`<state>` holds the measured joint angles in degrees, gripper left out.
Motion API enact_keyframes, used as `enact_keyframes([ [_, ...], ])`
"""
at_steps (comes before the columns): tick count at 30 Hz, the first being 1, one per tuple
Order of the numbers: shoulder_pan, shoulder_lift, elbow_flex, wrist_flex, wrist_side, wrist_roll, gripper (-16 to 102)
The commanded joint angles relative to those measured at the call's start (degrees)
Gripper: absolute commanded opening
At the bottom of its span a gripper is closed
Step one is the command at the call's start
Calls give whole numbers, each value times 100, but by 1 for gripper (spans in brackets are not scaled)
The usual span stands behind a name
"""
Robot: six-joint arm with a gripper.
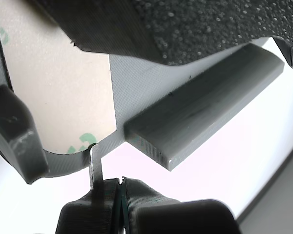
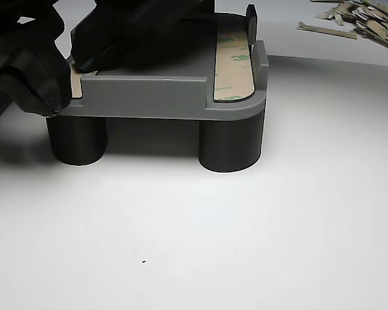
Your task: Peel off protective film from adhesive tape.
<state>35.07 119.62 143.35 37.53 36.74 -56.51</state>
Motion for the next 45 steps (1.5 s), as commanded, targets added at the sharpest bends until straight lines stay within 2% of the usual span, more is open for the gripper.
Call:
enact_keyframes([
  [1,-35,70,-185,-26,18,9,-11],
  [45,44,53,-246,53,26,114,-11],
])
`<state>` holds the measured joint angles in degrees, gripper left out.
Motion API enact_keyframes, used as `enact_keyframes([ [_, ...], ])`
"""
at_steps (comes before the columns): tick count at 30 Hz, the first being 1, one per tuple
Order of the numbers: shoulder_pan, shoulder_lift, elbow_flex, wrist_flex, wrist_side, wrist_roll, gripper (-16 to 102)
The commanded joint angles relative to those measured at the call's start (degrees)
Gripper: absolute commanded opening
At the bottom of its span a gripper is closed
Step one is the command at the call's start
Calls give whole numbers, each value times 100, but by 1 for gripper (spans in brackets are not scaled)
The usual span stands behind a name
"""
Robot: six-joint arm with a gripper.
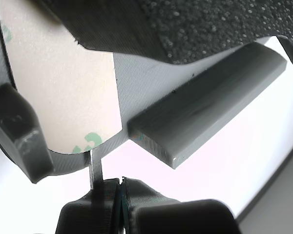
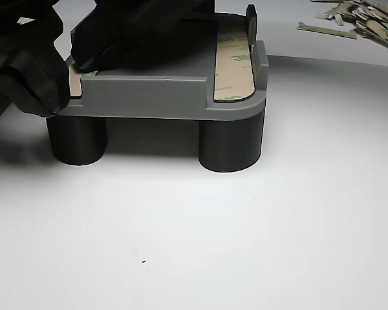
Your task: Peel off protective film from adhesive tape.
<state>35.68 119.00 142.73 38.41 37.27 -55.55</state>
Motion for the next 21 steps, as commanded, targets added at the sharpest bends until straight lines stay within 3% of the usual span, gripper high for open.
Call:
enact_keyframes([
  [1,-18,114,-176,-44,-26,18,-11],
  [21,-53,149,-70,18,44,-79,-11],
])
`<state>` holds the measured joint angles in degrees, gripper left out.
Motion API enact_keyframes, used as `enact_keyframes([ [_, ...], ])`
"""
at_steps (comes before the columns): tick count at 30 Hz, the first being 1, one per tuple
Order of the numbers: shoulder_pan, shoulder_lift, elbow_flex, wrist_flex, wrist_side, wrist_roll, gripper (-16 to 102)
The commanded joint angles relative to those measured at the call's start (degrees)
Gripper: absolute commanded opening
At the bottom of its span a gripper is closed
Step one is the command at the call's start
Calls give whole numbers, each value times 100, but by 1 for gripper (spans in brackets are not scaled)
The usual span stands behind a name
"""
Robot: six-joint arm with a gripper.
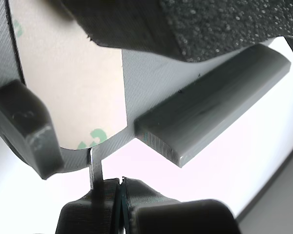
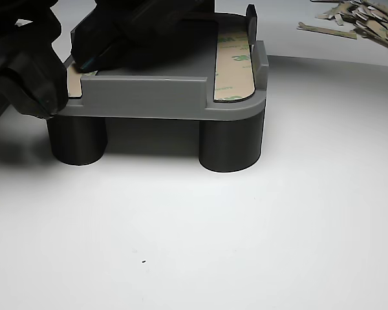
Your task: Peel off protective film from adhesive tape.
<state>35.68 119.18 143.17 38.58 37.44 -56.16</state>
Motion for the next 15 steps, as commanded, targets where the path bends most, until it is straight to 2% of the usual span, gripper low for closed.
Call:
enact_keyframes([
  [1,-53,123,-114,0,35,-18,-11],
  [15,-44,123,-141,-44,44,9,-11],
])
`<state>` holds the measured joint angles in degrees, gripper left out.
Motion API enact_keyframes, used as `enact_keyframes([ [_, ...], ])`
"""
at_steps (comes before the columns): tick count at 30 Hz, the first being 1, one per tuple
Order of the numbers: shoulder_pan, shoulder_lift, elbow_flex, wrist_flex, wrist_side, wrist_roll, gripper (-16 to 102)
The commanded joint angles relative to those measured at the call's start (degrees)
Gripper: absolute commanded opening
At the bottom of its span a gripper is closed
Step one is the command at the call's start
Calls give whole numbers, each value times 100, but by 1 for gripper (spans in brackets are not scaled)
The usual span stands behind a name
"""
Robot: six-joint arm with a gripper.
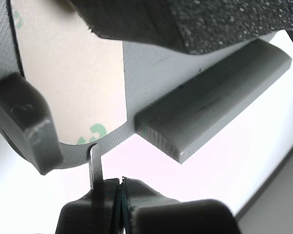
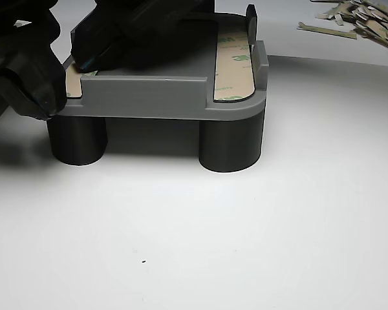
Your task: Peel off protective film from adhesive tape.
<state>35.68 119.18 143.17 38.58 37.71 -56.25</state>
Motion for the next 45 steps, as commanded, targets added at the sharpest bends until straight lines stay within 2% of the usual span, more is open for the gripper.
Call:
enact_keyframes([
  [1,-44,123,-149,-44,9,26,-11],
  [45,-26,132,-141,-44,-18,88,-11],
])
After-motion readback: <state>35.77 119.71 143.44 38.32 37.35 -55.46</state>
